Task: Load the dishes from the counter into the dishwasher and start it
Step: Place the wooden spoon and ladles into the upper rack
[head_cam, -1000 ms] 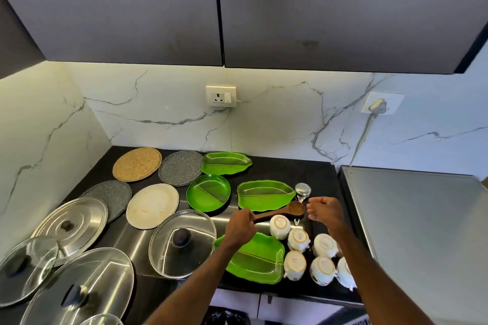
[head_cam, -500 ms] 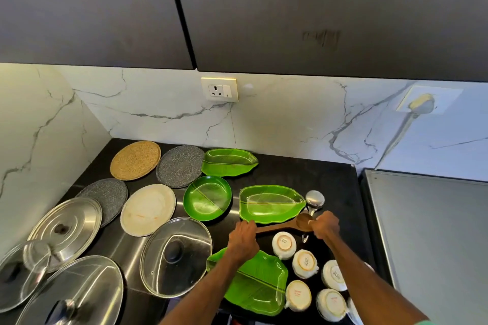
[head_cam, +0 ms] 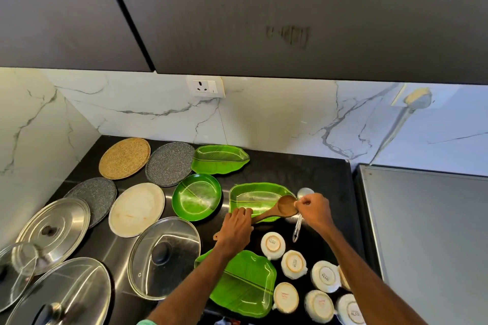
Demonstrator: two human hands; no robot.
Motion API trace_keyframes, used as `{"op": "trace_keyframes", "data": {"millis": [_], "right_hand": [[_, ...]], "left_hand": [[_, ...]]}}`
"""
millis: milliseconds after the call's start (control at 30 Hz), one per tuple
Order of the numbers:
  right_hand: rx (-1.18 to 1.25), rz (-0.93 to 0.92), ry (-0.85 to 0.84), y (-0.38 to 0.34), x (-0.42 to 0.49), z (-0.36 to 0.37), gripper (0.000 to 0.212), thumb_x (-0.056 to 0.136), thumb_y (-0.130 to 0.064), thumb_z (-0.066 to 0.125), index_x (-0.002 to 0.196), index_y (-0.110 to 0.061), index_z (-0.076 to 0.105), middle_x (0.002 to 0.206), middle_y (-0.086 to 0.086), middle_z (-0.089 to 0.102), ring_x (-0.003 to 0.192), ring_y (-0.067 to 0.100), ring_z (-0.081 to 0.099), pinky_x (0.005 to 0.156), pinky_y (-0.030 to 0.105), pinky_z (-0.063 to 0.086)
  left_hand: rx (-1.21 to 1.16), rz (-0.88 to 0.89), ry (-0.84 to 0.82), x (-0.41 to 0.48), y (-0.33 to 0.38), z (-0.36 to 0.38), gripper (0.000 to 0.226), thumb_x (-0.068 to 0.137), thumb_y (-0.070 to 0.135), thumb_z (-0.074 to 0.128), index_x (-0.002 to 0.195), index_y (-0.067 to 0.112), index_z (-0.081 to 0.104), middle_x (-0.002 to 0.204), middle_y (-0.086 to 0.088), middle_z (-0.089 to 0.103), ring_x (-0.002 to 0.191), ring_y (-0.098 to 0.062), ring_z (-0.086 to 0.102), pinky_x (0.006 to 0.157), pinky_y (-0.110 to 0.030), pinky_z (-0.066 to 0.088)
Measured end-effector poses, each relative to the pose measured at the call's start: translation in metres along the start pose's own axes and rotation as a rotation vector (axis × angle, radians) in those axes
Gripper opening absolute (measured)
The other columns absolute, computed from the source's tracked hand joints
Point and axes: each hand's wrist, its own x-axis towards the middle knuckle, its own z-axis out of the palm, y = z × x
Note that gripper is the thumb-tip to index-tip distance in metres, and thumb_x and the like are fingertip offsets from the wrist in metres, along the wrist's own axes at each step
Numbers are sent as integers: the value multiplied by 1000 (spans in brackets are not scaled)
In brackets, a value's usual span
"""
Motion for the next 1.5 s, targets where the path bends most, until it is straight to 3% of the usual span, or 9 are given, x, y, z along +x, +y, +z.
{"op": "trace_keyframes", "data": {"millis": [133, 267, 400, 533, 800, 967, 1167, 1333, 1500], "right_hand": [[121, -107, -34, -18, 1, -7, 4, 81, -23, 78, 77, -22, 80, 73, -8, 74, 70, 4, 69, 66, 21, 52], [455, 19, -133, -15, 6, -5, 28, 98, -31, 63, 90, -8, 76, 79, 11, 76, 70, 19, 73, 66, 33, 62], [166, 216, -39, 19, 22, 20, 21, 87, -23, 72, 82, -3, 76, 79, 16, 75, 74, 27, 74, 70, 43, 63], [-106, 245, 31, 30, 15, 39, 36, 79, -25, 81, 103, 1, 71, 100, 19, 74, 95, 35, 72, 72, 36, 57], [-67, 285, 108, 22, 26, 43, 38, 81, -14, 82, 112, 3, 68, 108, 22, 72, 101, 38, 70, 82, 42, 58], [-24, 299, 165, 12, 23, 48, 38, 78, -9, 79, 110, 5, 66, 107, 24, 71, 99, 40, 70, 80, 43, 59], [60, 381, 218, 10, 20, 42, 59, 76, -12, 84, 120, 8, 50, 117, 29, 64, 107, 46, 65, 85, 45, 55], [49, 418, 228, 22, 22, 42, 48, 79, -28, 85, 110, 2, 67, 111, 24, 70, 103, 41, 69, 82, 45, 56], [13, 382, 222, 21, 30, 42, 37, 91, -31, 69, 107, 2, 68, 107, 24, 71, 102, 41, 68, 78, 43, 54]], "left_hand": [[-27, -17, 81, 8, -4, -5, 17, 104, 23, 38, 117, 17, 47, 111, -4, 63, 106, -30, 62, 82, -44, 46], [-163, -93, 137, 9, -12, -11, 17, 106, 29, 39, 111, 15, 48, 103, -8, 68, 97, -35, 64, 74, -47, 49], [-315, -153, 201, 4, -15, -12, 22, 106, 36, 42, 103, 15, 47, 91, -11, 68, 82, -37, 65, 68, -49, 53], [-358, -186, 209, -3, -13, -11, 24, 104, 42, 42, 100, 19, 47, 89, -10, 69, 78, -37, 65, 68, -50, 54], [-449, -197, 236, -19, -14, -17, 24, 103, 41, 46, 95, 19, 52, 82, -6, 67, 71, -31, 64, 64, -48, 54], [-483, -205, 221, -25, -14, -20, 25, 103, 42, 48, 91, 21, 52, 77, -2, 65, 66, -26, 62, 62, -47, 54], [-514, -203, 224, -26, -16, -24, 25, 101, 43, 48, 89, 22, 52, 74, -1, 64, 66, -28, 62, 59, -47, 53], [-545, -205, 210, -28, -12, -23, 23, 101, 42, 51, 90, 22, 56, 75, 1, 65, 65, -22, 62, 61, -45, 54], [-556, -208, 175, -30, -7, -21, 22, 99, 42, 51, 89, 23, 56, 74, 3, 65, 64, -21, 62, 61, -44, 54]]}}
